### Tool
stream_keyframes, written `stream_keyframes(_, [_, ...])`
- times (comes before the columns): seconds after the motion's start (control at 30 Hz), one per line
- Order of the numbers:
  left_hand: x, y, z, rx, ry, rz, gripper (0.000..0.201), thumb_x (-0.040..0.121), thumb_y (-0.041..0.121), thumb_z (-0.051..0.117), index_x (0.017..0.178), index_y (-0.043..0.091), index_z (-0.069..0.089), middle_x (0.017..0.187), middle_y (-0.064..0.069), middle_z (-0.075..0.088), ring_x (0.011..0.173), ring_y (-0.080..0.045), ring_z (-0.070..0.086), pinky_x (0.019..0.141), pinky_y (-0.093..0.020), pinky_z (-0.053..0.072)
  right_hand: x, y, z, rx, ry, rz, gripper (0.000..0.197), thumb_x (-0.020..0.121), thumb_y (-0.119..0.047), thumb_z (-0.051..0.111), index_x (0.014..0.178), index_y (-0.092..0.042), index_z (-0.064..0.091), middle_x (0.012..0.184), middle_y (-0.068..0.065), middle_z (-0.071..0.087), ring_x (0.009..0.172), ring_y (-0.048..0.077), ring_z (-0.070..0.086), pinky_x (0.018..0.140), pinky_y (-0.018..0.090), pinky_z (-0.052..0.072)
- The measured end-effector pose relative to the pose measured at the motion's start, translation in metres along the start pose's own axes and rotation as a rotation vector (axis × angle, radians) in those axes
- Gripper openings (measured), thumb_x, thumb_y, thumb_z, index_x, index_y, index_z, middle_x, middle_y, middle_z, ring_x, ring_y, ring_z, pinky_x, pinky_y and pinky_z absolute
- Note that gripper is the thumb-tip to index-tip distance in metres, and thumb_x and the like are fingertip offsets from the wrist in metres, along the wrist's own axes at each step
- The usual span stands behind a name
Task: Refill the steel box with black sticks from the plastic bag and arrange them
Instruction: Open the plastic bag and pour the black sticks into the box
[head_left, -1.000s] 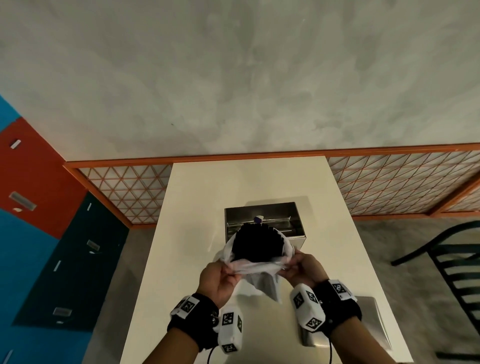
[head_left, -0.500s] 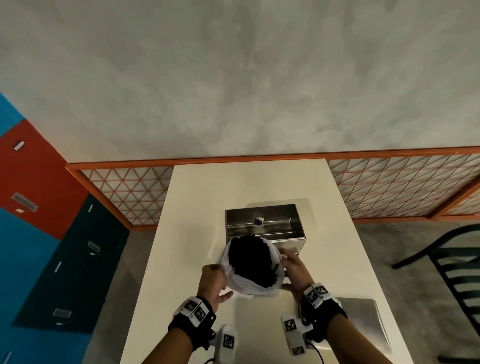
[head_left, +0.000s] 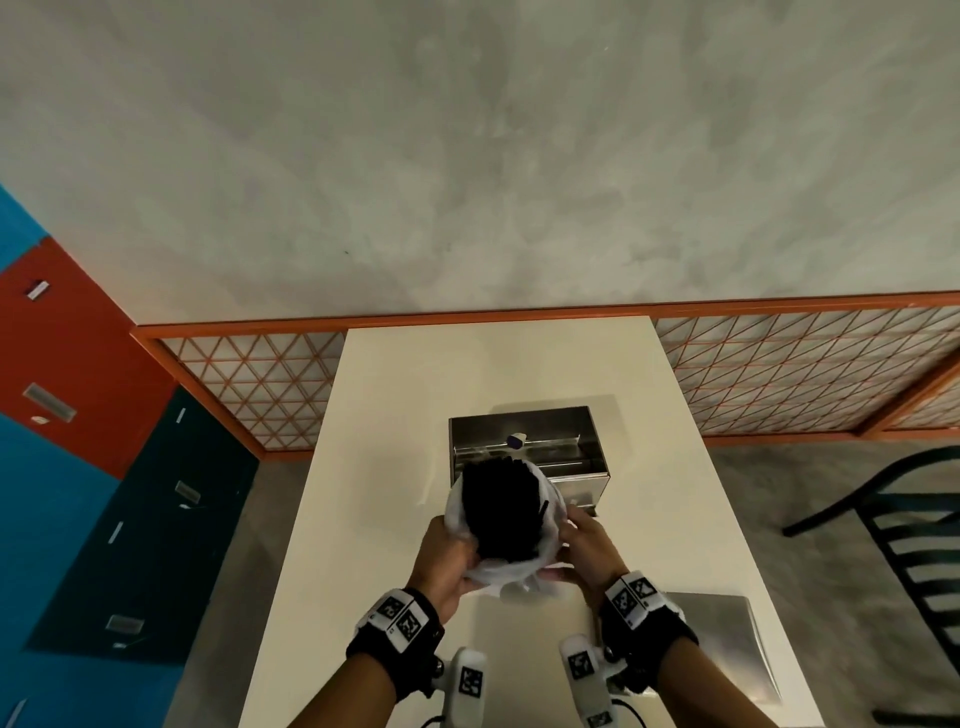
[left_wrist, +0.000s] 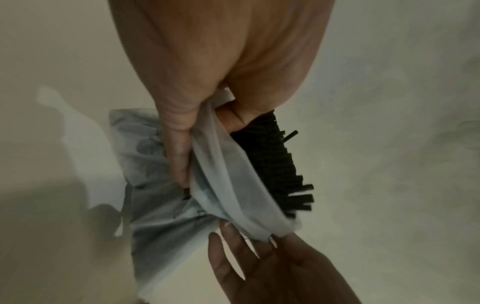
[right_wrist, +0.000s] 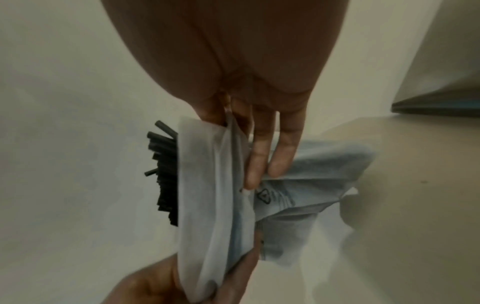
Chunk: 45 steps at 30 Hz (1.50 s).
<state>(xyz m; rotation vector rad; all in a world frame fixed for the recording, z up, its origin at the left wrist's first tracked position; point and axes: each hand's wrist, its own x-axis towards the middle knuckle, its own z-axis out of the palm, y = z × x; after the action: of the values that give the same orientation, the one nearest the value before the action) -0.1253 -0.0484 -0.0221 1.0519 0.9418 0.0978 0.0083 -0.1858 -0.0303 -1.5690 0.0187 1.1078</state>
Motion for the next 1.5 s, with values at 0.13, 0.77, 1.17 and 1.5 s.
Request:
stream_keyframes(0.13, [-0.003,-0.006,-0.005,-0.248,-0.065,-0.088,0.050,0.088,-0.017,0.035,0.124,0.003,0.062,0.119,-0.024,0.070,0.114,-0.045,0.064,0.092,-0.061,0.055,0.005,-0.001,-0.019,-0.055,0.053,0.005,0.021,0.098,-0.009,0.042,0.108,-0.003,0.060,0.094,0.024,0.068,0.073,0.034,0.067,0.063,0.039,0.057])
stream_keyframes(0.77, [0.014,-0.030,0.001,-0.414,0.116,-0.160,0.044,0.076,-0.024,0.025,0.097,0.002,0.053,0.083,-0.014,0.058,0.072,-0.027,0.056,0.056,-0.031,0.043,0.021,-0.004,-0.015,0.001,0.029,-0.078,0.018,0.098,-0.026,0.056,0.111,-0.016,0.063,0.112,0.016,0.068,0.103,0.033,0.066,0.076,0.053,0.059])
stream_keyframes(1.17, [0.030,-0.008,-0.011,0.470,0.296,0.254,0.021,0.098,0.042,0.063,0.114,0.029,0.064,0.109,0.003,0.069,0.100,-0.020,0.069,0.087,-0.046,0.059,0.036,0.009,-0.026,-0.410,0.150,-0.342,0.029,0.092,-0.030,0.056,0.118,-0.041,0.060,0.115,-0.003,0.067,0.106,0.018,0.062,0.096,0.035,0.048])
stream_keyframes(1.5, [0.040,-0.006,-0.006,0.762,0.309,0.203,0.025,0.097,0.020,0.060,0.121,0.016,0.068,0.112,-0.006,0.074,0.108,-0.029,0.067,0.082,-0.024,0.044,0.041,-0.010,-0.022,-0.625,0.180,-0.339,0.026,0.092,-0.045,0.060,0.107,-0.028,0.072,0.107,-0.005,0.070,0.100,0.018,0.063,0.082,0.023,0.037])
